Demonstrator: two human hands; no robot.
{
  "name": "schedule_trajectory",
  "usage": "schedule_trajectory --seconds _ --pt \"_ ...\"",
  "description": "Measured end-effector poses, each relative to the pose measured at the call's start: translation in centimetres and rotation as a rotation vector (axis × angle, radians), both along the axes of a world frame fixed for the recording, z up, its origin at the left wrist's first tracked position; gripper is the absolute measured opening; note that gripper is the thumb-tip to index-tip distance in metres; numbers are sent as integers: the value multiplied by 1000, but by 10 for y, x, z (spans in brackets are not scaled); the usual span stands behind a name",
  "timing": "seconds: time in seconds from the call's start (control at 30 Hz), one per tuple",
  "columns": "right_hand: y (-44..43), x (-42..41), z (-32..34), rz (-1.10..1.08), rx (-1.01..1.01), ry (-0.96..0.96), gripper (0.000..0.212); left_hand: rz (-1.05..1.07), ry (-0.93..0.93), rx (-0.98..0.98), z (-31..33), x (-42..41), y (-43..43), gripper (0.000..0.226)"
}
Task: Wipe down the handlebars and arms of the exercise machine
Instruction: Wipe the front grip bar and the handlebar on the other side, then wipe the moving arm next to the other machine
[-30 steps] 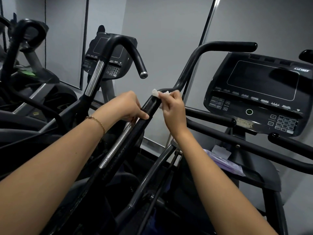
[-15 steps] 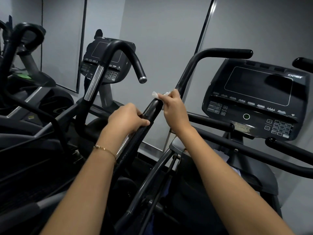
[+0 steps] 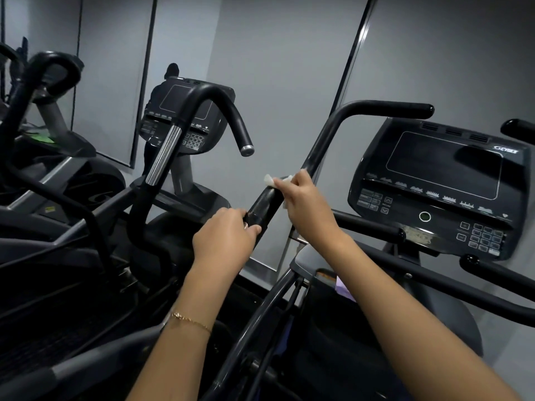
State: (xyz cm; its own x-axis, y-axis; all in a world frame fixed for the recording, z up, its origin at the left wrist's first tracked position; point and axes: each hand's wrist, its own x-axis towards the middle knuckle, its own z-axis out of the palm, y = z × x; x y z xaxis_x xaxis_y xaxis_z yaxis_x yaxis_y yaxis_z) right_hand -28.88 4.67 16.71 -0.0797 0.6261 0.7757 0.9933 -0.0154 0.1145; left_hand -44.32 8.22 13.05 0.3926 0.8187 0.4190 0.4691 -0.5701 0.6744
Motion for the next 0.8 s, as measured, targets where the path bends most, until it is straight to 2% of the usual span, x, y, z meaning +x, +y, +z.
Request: schedule_trajectory --seconds 0.13,0.2,0.33,0.4,0.47,0.53,0.67,0.73,0.8 --pt "-12 1 0 57 -124 -257 42 -3 -32 -6 -5 3 -2 36" --pt "-5 6 16 -34 -156 -265 36 -3 -51 -10 -7 4 -2 37" --pt "13 6 50 -239 -323 -143 32 -12 -91 -30 -9 3 0 43" --pt "15 -15 49 -253 -390 -217 30 -20 -110 -57 -8 0 2 42" --pt "12 -39 35 -242 -436 -372 28 -33 -113 -73 -7 -2 4 36" --pt "8 -48 27 -222 -454 -495 28 -51 -115 -88 -6 -4 5 34" --pt "17 -30 51 -332 -443 -367 32 -82 -161 -129 -7 -6 7 33" --pt "17 -31 51 -390 -403 -409 30 -98 -196 -147 -9 -6 8 33" --pt "9 -39 36 -352 -377 -446 30 -106 -194 -147 -10 -4 12 27"
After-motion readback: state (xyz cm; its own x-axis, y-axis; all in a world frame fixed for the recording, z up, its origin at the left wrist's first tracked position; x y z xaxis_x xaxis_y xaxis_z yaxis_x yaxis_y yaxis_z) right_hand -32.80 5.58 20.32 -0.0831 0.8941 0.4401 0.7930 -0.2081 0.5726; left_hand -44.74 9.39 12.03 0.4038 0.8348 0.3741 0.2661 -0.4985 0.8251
